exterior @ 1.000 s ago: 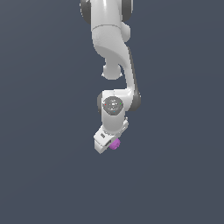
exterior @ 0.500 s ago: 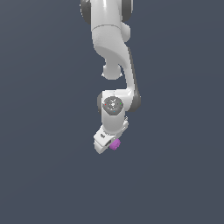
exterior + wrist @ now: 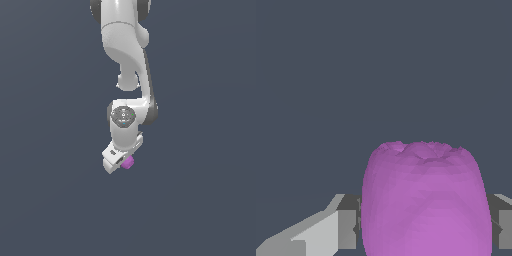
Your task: Pick up the object and move it to a goal position.
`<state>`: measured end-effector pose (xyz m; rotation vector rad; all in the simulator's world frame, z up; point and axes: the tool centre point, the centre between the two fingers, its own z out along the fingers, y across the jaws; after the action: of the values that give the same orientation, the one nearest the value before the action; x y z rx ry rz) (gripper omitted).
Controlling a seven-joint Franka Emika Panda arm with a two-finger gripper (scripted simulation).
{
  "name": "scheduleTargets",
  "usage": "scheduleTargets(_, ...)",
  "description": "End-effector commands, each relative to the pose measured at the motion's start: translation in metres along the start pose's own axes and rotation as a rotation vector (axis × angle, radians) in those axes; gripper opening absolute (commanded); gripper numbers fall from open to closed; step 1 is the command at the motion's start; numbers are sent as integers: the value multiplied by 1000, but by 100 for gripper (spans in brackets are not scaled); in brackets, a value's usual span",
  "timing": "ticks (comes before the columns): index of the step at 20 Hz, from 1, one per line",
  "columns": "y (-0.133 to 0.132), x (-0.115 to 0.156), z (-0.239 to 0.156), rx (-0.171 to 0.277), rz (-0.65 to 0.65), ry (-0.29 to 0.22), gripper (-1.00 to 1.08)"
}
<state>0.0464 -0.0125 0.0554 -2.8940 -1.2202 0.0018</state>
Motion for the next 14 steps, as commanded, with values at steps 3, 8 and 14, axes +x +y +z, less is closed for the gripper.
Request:
scheduleTargets(3, 15, -22, -23, -1, 1, 1, -100)
scheduleTargets(8, 38, -58, -62, -1, 1, 1, -100)
scheduleTargets(14, 64, -95, -103, -1, 1, 1, -100)
